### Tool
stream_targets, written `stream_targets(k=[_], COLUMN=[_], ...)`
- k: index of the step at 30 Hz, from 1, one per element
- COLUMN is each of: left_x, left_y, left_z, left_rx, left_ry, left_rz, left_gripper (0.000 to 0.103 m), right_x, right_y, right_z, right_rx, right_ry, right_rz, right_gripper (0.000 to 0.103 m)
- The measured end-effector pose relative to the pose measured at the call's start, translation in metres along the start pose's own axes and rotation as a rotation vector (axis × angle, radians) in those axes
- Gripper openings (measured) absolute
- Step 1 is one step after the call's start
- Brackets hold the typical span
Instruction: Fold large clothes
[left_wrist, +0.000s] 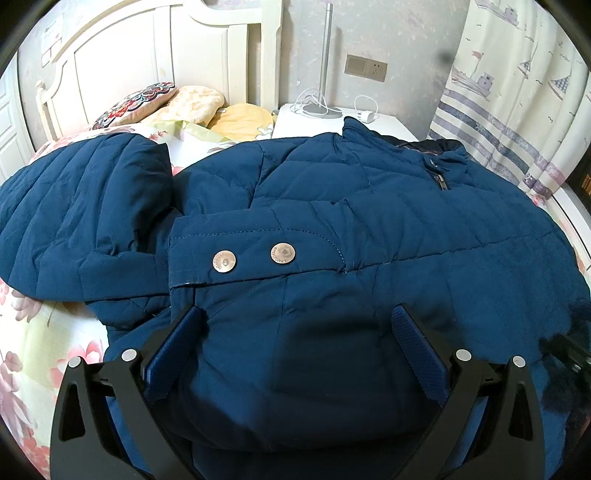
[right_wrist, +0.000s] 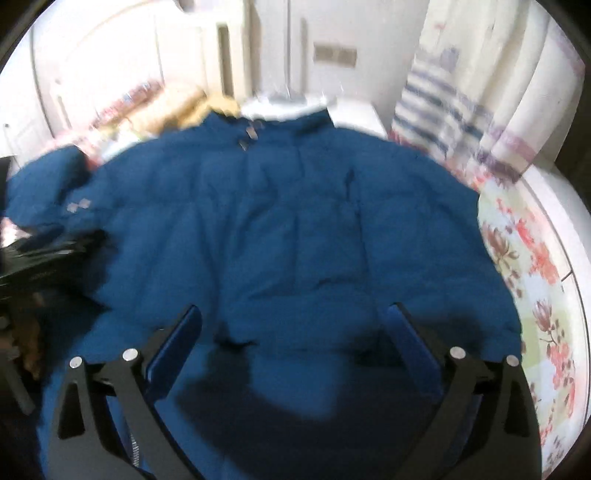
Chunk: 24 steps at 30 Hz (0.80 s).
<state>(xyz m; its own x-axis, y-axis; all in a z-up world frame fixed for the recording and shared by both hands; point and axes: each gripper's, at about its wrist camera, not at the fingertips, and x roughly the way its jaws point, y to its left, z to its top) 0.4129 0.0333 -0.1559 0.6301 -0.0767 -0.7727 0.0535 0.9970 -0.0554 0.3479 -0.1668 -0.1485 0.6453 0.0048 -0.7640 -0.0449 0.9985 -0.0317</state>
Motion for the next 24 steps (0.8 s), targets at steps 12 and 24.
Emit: stream_targets(k=[12,24], left_x=[-0.052,-0.059], left_y=[-0.005,0.001], left_z=[-0.016,-0.072], left_rx=[0.029,0.109], left_ry=[-0.021,0.071], left_rz=[-0.063,-0.049], left_gripper=[0.098,0.098], right_x=[0.006,-0.019], right_y=[0.007,0.006], right_z=[-0.029,-0.032], right_rx=[-0.017,0.017], right_ry=[0.04,0.007], right_rz=[-0.015,0.035], right_gripper=[0.1,0.1])
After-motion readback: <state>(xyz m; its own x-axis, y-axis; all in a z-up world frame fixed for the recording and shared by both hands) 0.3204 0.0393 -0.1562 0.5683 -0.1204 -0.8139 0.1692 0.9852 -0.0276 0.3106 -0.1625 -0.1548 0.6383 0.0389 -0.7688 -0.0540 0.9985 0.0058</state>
